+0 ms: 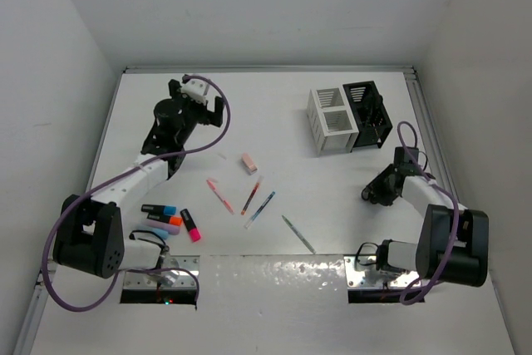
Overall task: Sort the stationery into containers
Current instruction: Pick up the scissors from the corner of the board.
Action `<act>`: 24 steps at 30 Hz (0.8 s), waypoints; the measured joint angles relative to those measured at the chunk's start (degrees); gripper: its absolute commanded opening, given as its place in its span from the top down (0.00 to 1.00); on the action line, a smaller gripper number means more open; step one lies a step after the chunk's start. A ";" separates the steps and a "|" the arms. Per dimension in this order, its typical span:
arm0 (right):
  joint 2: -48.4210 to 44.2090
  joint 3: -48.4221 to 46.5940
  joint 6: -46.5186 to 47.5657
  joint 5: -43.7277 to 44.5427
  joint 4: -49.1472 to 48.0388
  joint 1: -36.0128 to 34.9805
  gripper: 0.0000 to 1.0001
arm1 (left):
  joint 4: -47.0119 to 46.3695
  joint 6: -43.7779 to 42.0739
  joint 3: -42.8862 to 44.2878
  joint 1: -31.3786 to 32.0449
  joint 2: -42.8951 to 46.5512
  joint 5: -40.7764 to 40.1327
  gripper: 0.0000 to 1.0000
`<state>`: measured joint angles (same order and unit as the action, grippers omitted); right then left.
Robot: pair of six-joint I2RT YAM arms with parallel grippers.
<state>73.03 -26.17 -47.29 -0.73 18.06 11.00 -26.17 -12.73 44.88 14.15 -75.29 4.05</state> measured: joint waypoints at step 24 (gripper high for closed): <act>8.98 -7.91 5.29 9.66 2.34 -7.80 0.69 | -2.73 0.42 -1.07 0.07 1.33 -2.05 0.00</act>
<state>82.02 -34.09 -42.00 8.93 20.40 3.20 -28.91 -12.32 43.81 14.22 -73.95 2.00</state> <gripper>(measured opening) 0.315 0.996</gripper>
